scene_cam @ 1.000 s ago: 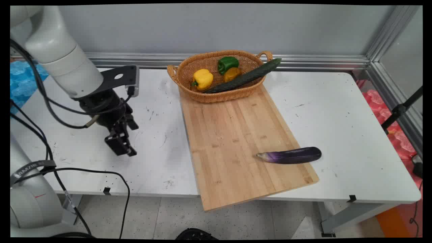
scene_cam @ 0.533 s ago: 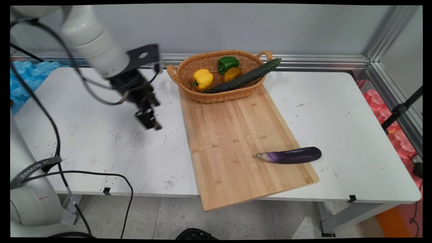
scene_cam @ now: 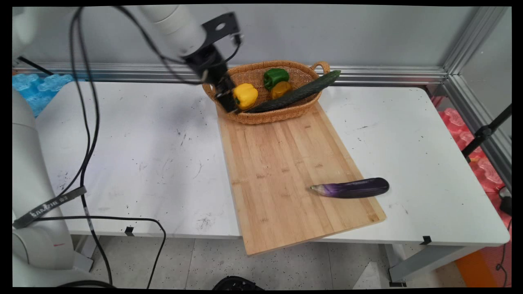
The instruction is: Pick up the cucumber from the vegetable basket, then place the picked object on the cutting board
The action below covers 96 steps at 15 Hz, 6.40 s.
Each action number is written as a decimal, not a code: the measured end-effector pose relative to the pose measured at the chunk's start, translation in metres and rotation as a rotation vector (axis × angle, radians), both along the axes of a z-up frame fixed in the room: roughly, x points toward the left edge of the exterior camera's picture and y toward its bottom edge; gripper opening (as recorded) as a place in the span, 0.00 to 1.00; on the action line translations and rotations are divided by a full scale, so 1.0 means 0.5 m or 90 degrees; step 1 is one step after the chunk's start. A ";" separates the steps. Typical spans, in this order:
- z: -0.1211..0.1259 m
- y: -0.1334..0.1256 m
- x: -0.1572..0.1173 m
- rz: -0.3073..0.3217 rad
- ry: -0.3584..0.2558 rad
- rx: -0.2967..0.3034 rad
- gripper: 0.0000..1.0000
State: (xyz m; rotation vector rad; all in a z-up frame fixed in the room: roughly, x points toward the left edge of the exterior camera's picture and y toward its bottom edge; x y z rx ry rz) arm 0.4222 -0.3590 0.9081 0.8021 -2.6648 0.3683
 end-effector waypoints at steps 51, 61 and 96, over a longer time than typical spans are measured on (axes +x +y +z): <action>-0.119 -0.350 -0.181 -0.055 0.156 -0.068 0.00; 0.019 -0.271 -0.307 -0.074 0.140 -0.034 0.00; -0.161 0.049 -0.411 0.005 0.112 0.086 0.00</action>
